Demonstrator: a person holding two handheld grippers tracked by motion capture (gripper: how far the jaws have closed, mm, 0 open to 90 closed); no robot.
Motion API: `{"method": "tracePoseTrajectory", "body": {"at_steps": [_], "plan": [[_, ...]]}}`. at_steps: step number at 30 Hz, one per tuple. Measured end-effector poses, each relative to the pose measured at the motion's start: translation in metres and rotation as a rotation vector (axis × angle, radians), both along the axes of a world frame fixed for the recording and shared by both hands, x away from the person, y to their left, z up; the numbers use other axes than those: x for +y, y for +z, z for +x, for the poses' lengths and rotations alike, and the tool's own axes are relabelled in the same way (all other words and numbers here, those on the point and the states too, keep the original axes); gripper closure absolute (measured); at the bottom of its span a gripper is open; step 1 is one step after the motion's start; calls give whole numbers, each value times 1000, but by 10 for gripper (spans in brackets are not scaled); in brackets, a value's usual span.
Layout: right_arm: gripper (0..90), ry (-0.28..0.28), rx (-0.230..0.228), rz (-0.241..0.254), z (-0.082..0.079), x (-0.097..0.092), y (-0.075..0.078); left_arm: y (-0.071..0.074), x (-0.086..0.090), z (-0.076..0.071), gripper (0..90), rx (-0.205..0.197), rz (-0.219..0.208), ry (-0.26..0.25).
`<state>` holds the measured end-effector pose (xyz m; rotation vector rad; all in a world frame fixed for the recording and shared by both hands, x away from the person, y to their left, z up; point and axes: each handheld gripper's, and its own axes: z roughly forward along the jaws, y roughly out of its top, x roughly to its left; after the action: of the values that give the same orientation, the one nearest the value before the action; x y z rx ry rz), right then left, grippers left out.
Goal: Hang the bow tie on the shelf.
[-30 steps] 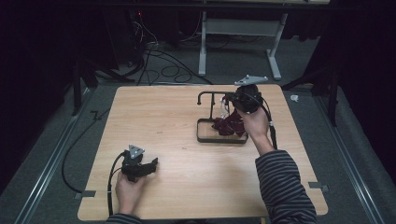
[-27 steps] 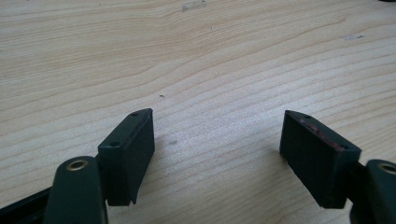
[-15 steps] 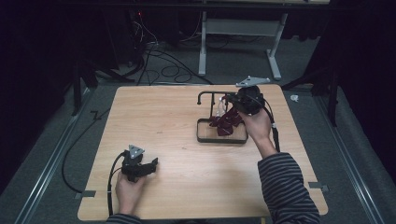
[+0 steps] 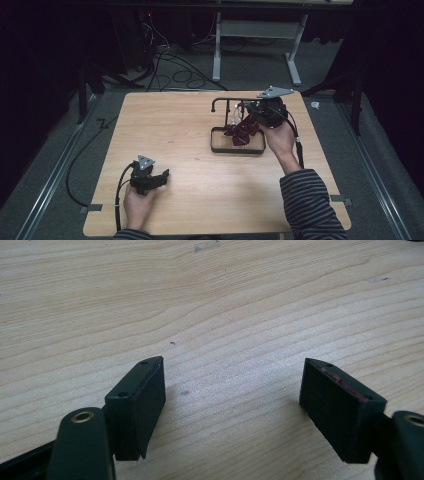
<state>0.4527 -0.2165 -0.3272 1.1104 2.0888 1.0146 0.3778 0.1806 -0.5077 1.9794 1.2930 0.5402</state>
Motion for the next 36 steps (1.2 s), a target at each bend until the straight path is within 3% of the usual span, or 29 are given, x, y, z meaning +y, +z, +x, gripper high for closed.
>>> {"method": "tracePoseTrajectory", "body": {"at_steps": [36], "plan": [[735,5,12,57,-22,-15,-11,0,0,0,270,2,2,-2]]}}
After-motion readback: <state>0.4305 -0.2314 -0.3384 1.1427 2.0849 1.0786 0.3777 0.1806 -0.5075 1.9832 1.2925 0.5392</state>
